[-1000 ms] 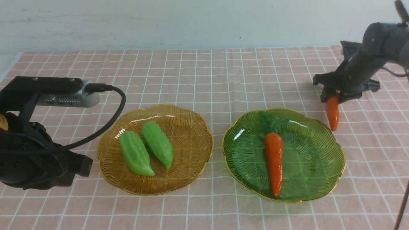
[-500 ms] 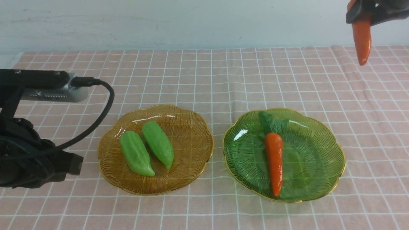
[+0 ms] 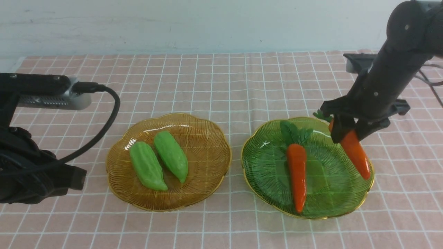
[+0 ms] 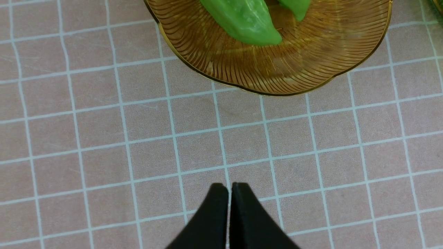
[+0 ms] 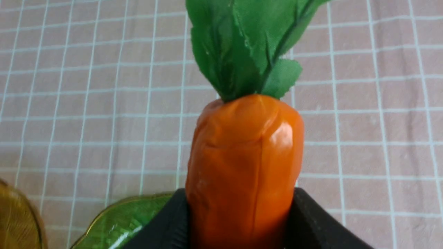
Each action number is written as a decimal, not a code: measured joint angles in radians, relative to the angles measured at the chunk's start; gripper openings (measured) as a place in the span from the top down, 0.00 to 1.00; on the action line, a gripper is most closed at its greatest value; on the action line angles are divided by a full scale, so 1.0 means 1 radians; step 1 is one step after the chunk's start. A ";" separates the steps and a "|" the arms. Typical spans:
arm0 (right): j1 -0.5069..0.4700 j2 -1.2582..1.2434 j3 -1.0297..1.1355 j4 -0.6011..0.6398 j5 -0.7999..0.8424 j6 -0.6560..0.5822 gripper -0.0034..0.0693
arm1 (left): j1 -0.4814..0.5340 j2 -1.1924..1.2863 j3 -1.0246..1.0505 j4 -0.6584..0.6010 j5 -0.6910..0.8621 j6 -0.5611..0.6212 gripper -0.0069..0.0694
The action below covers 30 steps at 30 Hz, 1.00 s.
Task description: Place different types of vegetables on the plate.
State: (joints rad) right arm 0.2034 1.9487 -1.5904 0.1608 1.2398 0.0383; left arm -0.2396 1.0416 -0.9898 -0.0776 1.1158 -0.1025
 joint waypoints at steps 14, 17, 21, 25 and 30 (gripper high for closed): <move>0.001 -0.096 0.010 0.055 -0.004 -0.056 0.28 | 0.000 -0.120 0.013 0.001 0.005 0.011 0.91; 0.001 -0.171 0.010 0.070 -0.004 -0.063 0.36 | 0.000 -0.165 0.041 0.003 0.006 0.011 0.91; 0.001 -0.453 0.010 0.074 -0.002 -0.071 0.66 | 0.000 -0.240 0.083 0.004 0.004 0.004 0.91; 0.001 -0.676 0.022 0.074 0.001 -0.071 0.87 | 0.000 -0.321 0.128 0.004 -0.034 -0.004 0.91; 0.001 -0.936 0.128 0.064 -0.122 -0.071 0.96 | 0.000 -0.400 0.169 0.008 -0.101 -0.004 0.91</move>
State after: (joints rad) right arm 0.2046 1.0128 -1.4624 0.2247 1.1180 -0.0322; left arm -0.2396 0.6411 -0.8204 -0.0692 1.0148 -0.1062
